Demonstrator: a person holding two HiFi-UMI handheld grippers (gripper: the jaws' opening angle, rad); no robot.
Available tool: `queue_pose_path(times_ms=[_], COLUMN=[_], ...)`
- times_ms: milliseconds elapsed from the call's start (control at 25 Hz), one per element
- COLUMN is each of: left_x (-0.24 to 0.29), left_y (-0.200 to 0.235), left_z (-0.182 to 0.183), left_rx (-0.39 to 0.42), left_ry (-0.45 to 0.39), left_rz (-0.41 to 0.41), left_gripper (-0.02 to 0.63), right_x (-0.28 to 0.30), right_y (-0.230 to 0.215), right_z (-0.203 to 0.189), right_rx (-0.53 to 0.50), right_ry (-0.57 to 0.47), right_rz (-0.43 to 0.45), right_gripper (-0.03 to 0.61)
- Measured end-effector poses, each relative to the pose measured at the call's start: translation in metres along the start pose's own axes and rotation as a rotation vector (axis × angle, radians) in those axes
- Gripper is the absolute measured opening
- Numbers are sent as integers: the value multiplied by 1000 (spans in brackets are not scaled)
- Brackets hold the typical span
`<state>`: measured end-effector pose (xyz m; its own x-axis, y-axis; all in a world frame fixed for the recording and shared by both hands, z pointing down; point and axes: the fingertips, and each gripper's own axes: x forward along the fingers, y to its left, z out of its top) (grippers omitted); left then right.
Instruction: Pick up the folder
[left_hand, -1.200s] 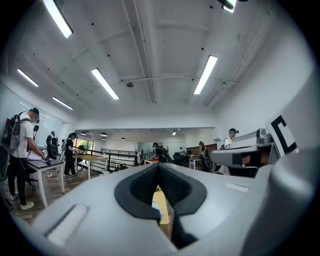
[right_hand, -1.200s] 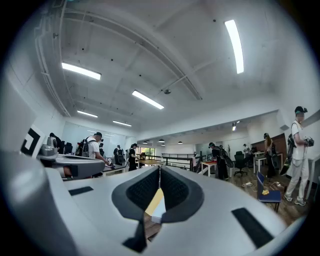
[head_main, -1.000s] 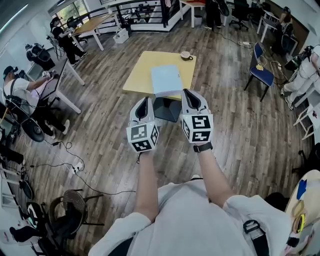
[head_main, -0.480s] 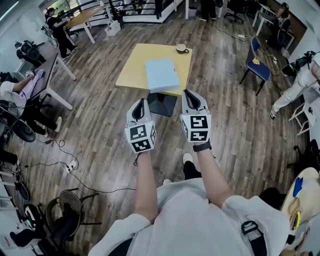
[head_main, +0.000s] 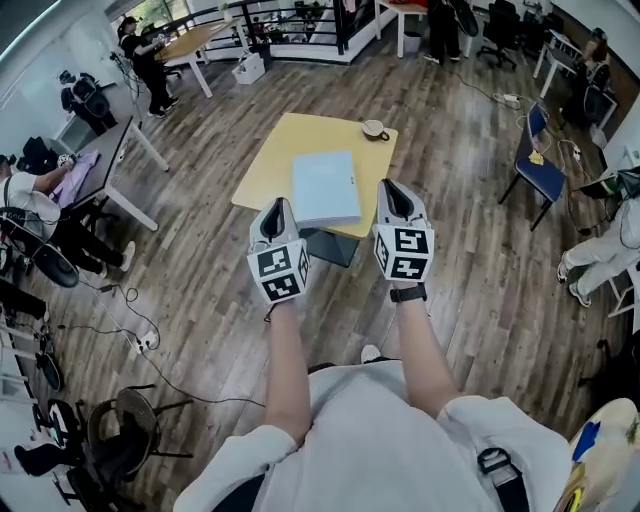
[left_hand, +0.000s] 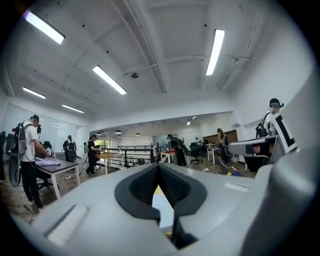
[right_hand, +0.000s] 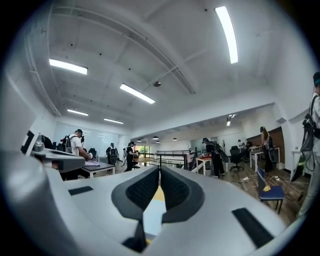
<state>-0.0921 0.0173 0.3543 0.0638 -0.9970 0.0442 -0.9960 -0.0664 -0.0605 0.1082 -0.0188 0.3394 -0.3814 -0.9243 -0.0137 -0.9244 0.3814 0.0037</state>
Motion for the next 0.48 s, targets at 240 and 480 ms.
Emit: queue_pose_path(times_ms=[240,480], left_x=[51,122], left_y=[-15,9], left_z=[-8,-35], left_rx=[19,-77], left_ry=[34,64], left_rz=[-41,-45], left_gripper=[11,11], right_x=[47,109], right_y=[-10,-2], right_z=[-23,-50], right_rx=[33,19], right_ry=[49,104], right_rz=[64,116], right_gripper=[17,17])
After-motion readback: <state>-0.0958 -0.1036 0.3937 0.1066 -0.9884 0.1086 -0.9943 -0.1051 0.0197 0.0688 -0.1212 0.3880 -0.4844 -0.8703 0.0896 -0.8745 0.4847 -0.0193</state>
